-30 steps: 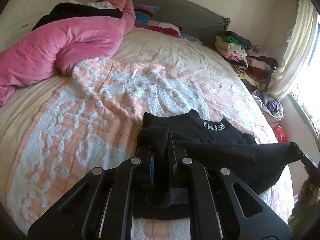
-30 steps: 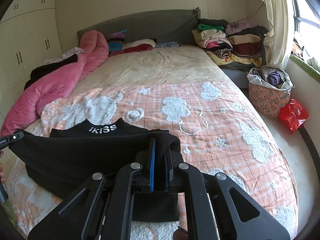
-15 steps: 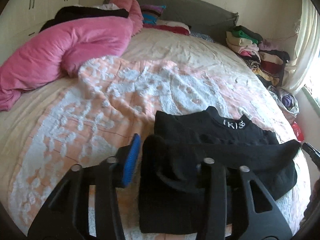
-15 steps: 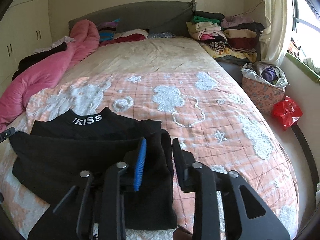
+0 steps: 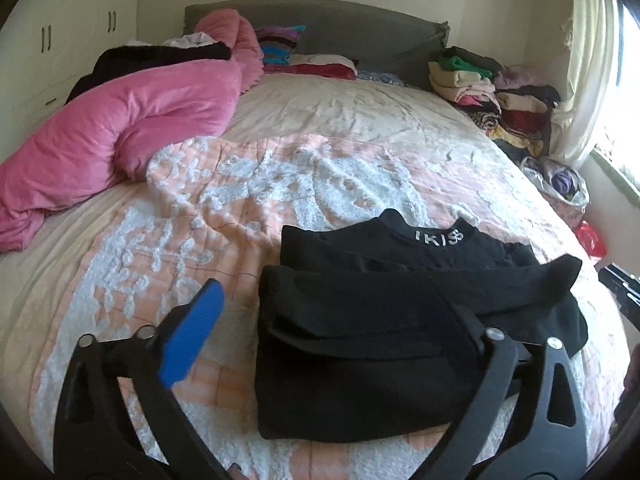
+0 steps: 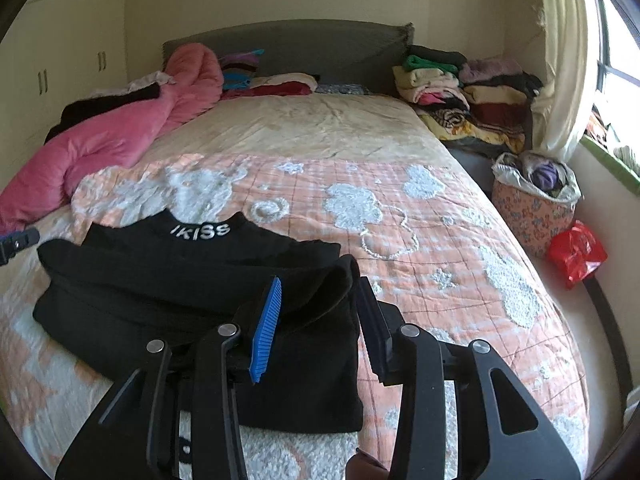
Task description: Fold small clothes
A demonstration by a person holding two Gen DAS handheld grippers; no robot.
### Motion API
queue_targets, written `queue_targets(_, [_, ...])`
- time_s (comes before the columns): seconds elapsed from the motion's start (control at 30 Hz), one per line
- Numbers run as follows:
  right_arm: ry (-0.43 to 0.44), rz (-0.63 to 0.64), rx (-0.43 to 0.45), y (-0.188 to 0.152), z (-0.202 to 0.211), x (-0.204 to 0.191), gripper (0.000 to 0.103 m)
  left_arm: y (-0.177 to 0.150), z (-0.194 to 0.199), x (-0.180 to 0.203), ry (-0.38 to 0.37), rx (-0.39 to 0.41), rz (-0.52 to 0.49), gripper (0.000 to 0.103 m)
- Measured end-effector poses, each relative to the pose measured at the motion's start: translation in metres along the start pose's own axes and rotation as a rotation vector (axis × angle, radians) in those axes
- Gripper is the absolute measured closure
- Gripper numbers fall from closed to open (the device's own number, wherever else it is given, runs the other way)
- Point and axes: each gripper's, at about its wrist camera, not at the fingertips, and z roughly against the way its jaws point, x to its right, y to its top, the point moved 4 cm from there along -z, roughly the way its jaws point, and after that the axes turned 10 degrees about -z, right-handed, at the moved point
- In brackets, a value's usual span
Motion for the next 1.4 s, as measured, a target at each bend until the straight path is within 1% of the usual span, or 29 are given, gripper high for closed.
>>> queue_targets(0.1, [0.010, 0.024, -0.009, -0.005, 0.002, -0.004, 0.065, -0.004, -0.001, 0.008, -0.009, -0.019, -0.024, 0.009])
queue_targets(0.2, [0.034, 0.043, -0.027, -0.010, 0.004, -0.008, 0.058, -0.010, -0.002, 0.017, -0.032, -0.045, -0.040, 0.009])
queue_targets(0.27, [0.041, 0.056, -0.040, -0.014, 0.004, -0.011, 0.058, -0.014, -0.002, 0.023, -0.050, -0.053, -0.050, 0.009])
queue_targets(0.3, [0.046, 0.063, -0.046, -0.017, 0.005, -0.012, 0.058, -0.020, -0.003, 0.028, -0.070, -0.072, -0.057, 0.011])
queue_targets(0.37, [0.056, 0.074, -0.071, -0.023, 0.003, -0.014, 0.058, -0.030, -0.006, 0.036, -0.112, -0.108, -0.064, 0.027])
queue_targets(0.4, [0.057, 0.078, -0.079, -0.026, 0.003, -0.015, 0.058, -0.035, -0.010, 0.040, -0.123, -0.129, -0.073, 0.044])
queue_targets(0.43, [0.059, 0.081, -0.093, -0.030, 0.002, -0.015, 0.058, -0.041, -0.013, 0.043, -0.128, -0.148, -0.082, 0.056])
queue_targets(0.5, [0.058, 0.088, -0.110, -0.035, -0.001, -0.015, 0.058, -0.051, -0.020, 0.050, -0.140, -0.184, -0.102, 0.067])
queue_targets(0.53, [0.061, 0.091, -0.125, -0.039, -0.002, -0.015, 0.059, -0.055, -0.023, 0.052, -0.139, -0.196, -0.109, 0.068])
queue_targets(0.67, [0.054, 0.104, -0.166, -0.049, -0.013, -0.016, 0.061, -0.063, -0.031, 0.052, -0.119, -0.204, -0.116, 0.068])
queue_targets(0.77, [0.022, 0.112, -0.209, -0.054, -0.030, -0.015, 0.062, -0.060, -0.034, 0.050, -0.109, -0.198, -0.109, 0.068])
queue_targets(0.87, [0.000, 0.100, -0.254, -0.060, -0.052, -0.012, 0.063, -0.057, -0.039, 0.046, -0.102, -0.193, -0.097, 0.062])
queue_targets(0.9, [-0.008, 0.096, -0.258, -0.060, -0.058, -0.012, 0.064, -0.055, -0.042, 0.045, -0.095, -0.190, -0.091, 0.057])
queue_targets(0.93, [-0.012, 0.093, -0.256, -0.058, -0.064, -0.012, 0.065, -0.053, -0.045, 0.043, -0.090, -0.191, -0.086, 0.055])
queue_targets(1.0, [-0.008, 0.085, -0.254, -0.053, -0.071, -0.012, 0.065, -0.048, -0.050, 0.040, -0.086, -0.194, -0.072, 0.054])
queue_targets(1.13, [-0.001, 0.078, -0.251, -0.039, -0.087, -0.017, 0.065, -0.044, -0.064, 0.036, -0.079, -0.215, -0.043, 0.054])
queue_targets(1.27, [0.005, 0.079, -0.248, -0.026, -0.101, -0.022, 0.065, -0.037, -0.074, 0.035, -0.065, -0.219, -0.025, 0.054])
queue_targets(1.4, [0.029, 0.023, -0.250, -0.011, -0.113, -0.022, 0.065, -0.021, -0.084, 0.031, -0.064, -0.208, 0.027, 0.053])
